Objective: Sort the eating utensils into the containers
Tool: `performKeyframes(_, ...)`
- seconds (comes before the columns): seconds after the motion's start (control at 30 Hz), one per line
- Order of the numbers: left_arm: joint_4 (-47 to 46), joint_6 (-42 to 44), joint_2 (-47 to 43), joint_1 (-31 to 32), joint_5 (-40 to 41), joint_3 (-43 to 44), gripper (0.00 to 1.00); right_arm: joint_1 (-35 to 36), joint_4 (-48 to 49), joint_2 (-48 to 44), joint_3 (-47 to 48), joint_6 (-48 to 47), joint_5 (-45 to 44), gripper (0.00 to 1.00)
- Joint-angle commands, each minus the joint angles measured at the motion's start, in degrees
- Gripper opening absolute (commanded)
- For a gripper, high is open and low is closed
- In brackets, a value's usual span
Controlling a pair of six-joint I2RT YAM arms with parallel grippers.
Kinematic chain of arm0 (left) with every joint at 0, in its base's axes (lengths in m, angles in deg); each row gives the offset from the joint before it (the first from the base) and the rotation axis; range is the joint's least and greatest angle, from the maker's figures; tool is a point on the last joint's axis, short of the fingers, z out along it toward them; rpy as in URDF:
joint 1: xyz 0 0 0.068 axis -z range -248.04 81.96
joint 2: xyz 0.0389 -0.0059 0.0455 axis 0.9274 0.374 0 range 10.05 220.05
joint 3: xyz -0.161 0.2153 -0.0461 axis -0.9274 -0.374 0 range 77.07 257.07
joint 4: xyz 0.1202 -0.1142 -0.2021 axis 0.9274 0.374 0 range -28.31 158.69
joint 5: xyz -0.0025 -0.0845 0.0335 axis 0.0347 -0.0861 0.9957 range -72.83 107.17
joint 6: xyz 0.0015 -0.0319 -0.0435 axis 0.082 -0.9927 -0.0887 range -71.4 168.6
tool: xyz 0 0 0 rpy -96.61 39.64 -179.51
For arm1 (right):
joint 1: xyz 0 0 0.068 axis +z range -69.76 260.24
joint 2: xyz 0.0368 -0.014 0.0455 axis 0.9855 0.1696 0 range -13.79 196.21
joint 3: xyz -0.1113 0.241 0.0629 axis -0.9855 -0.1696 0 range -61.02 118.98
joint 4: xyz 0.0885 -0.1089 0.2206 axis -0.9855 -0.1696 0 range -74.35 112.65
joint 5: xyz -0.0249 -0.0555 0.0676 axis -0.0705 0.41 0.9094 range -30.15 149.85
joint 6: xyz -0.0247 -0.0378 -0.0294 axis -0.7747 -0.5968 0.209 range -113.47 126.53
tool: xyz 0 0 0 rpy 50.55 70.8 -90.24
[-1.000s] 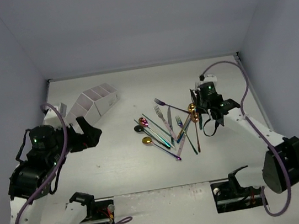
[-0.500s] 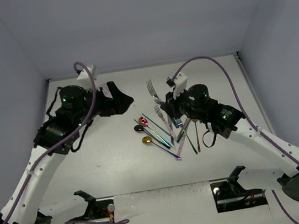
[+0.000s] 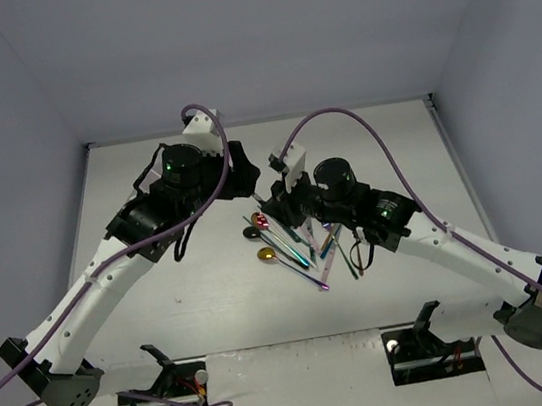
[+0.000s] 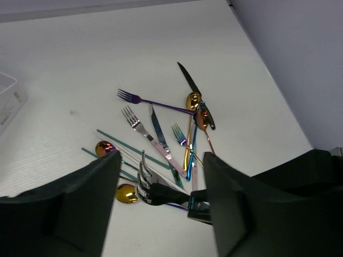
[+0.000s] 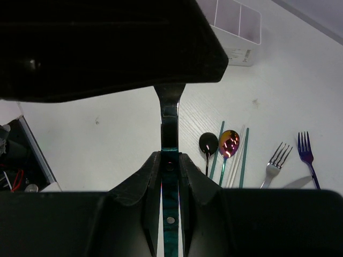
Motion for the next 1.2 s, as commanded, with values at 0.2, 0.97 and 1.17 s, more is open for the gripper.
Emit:
performKeyframes(0.2,-6.65,1.35,-3.98,0.19,5.13,-1.43,0.0,0.8,6.81,1.43,3.73,-0.14,-0.2,0.0)
performKeyframes(0.97,-12.85,24.0,-5.26,-27.4,11.59,-2.18,0.0,-0.78,6.96,-2.9,-3.83,0.35,-11.04,1.0)
performKeyframes(1.17,-17.17,32.21,1.93,-36.11,10.8,1.57,0.0,-3.37,6.31,-9.09,-8.83,2.32,-13.45,1.0)
